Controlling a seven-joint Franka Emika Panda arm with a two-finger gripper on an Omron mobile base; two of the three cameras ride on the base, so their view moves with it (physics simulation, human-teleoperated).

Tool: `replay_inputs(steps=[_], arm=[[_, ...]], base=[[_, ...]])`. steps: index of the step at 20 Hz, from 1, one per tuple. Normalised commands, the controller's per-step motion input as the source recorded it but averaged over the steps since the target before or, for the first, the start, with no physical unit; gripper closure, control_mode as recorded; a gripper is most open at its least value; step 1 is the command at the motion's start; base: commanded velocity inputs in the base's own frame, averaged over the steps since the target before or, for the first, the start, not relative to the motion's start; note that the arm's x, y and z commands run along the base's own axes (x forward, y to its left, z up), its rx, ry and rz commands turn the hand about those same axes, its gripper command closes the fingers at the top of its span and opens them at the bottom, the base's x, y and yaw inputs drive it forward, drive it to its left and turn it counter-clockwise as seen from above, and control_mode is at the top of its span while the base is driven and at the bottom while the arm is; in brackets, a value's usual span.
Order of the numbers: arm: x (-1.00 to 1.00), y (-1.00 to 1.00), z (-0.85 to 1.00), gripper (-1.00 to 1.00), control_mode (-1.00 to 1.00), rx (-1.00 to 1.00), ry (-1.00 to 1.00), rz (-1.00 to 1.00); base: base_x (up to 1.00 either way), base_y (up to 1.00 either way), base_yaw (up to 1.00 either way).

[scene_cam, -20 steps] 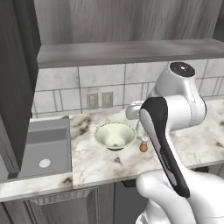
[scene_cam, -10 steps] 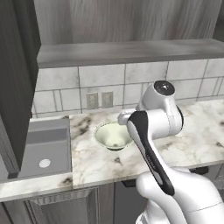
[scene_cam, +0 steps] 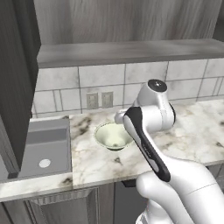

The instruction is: Retrieve the bottle and the shaker from the cabinet and place them next to the mixing bowl on the counter. Then add garlic from the fridge to the mixing bowl.

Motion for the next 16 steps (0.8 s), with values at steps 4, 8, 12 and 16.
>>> replay_inputs(steps=[4, 8, 12, 16], arm=[[0.0, 0.15, -0.12, 1.0, -1.0, 0.0, 0.07, 0.12], [0.06, 0.06, -0.24, 1.0, -1.0, 0.0, 0.08, 0.11], [0.03, 0.01, -0.27, 1.0, -1.0, 0.0, 0.04, 0.07], [0.2, 0.0, -0.24, 1.0, -1.0, -0.02, 0.0, 0.01]], base=[[0.0, 0.0, 0.0], [0.0, 0.0, 0.0], [0.0, 0.0, 0.0], [0.0, 0.0, 0.0]])
